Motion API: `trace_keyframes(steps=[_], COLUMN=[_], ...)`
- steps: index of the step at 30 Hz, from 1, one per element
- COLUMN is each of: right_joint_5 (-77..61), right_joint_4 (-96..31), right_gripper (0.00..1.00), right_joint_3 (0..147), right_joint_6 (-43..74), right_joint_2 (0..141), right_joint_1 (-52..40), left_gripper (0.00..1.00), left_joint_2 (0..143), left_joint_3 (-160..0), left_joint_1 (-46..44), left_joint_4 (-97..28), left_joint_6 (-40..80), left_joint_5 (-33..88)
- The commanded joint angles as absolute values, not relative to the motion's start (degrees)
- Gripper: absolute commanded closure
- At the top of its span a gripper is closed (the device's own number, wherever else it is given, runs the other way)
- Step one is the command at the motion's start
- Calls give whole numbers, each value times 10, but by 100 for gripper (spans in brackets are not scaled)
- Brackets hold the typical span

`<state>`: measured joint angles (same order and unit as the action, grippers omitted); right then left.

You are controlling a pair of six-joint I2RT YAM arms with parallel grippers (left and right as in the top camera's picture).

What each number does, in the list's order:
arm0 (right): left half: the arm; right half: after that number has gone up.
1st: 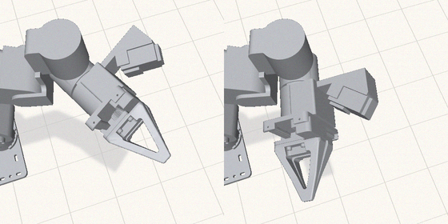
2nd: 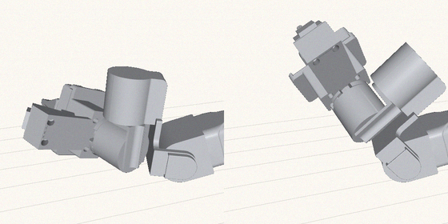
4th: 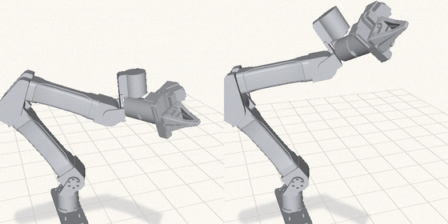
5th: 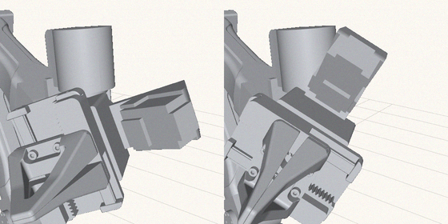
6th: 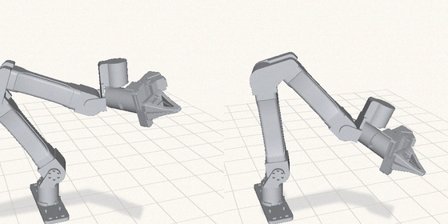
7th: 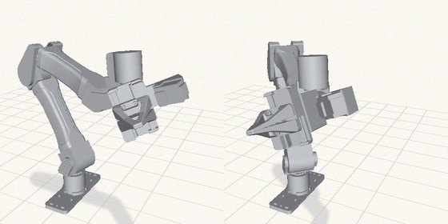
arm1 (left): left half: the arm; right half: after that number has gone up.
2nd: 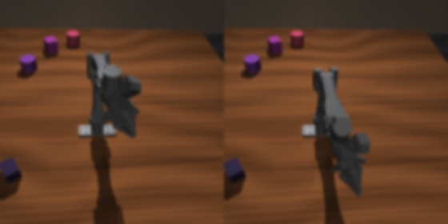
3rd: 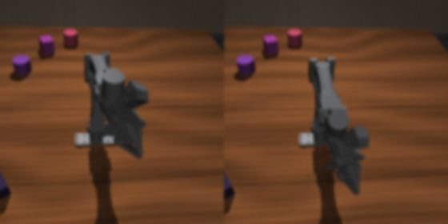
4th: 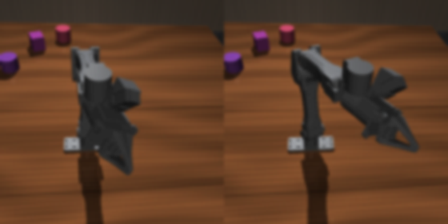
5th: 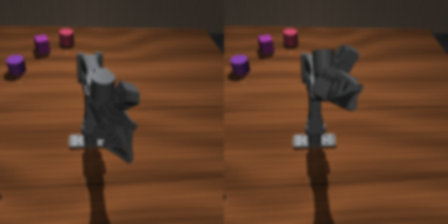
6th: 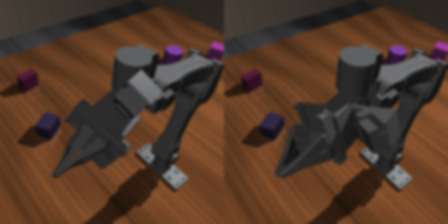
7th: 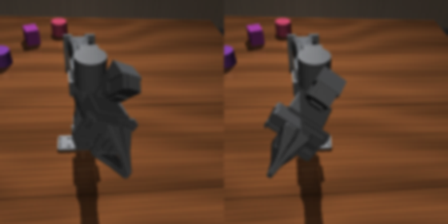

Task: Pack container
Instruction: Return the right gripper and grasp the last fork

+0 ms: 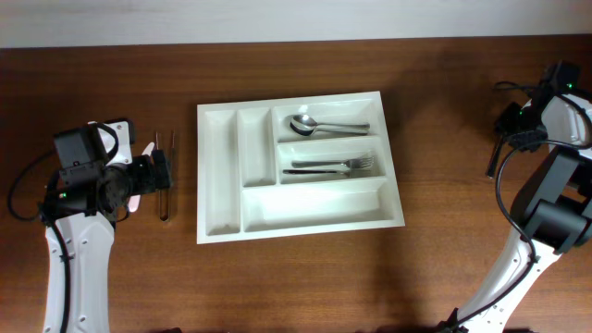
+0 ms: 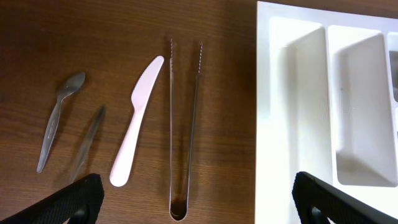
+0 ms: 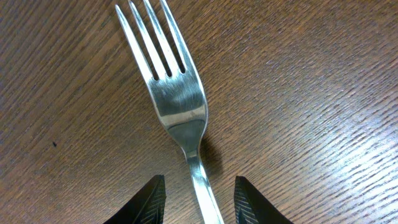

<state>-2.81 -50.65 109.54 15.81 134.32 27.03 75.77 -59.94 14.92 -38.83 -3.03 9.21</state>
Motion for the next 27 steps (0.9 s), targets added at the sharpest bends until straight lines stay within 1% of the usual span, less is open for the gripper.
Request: trace_keyframes(steps=[1,9,11,15,17,19,20,21,27], right_joint_5=[-19,-19,-18,-13,-6,-5,-5,-5,-5], right_joint_4=[-503,-503,-503,-505,-512,-520,-526,-532,-572], right_gripper=[64,64,70,78,86,91,92,96,96], right_joint_3=[1091,1091,1091,1091,1091,1091,1091,1091,1091], right_joint_6=[154,155,152,122,105,82,69,58,47], right_joint_2=[1357,1372,1372,1372,1372,1372,1372,1372,1372], right_joint_1=[275,275,275,274,273,274,274,274,273], left_gripper=[1,1,1,1,1,1,1,1,1], left_joint_2=[761,761,761,761,761,761,761,761,761], left_joint_3=[-612,-612,-612,-612,-612,-612,-612,-612,-612], left_joint_1=[152,152,152,152,152,152,152,152,152], left_joint_4=[-389,-389,-389,-389,-389,-389,-389,-389,-389], left_joint_6=[-39,-39,-39,-39,-39,-39,-39,-39,-39], left_joint_5=[90,90,90,90,90,90,90,90,90])
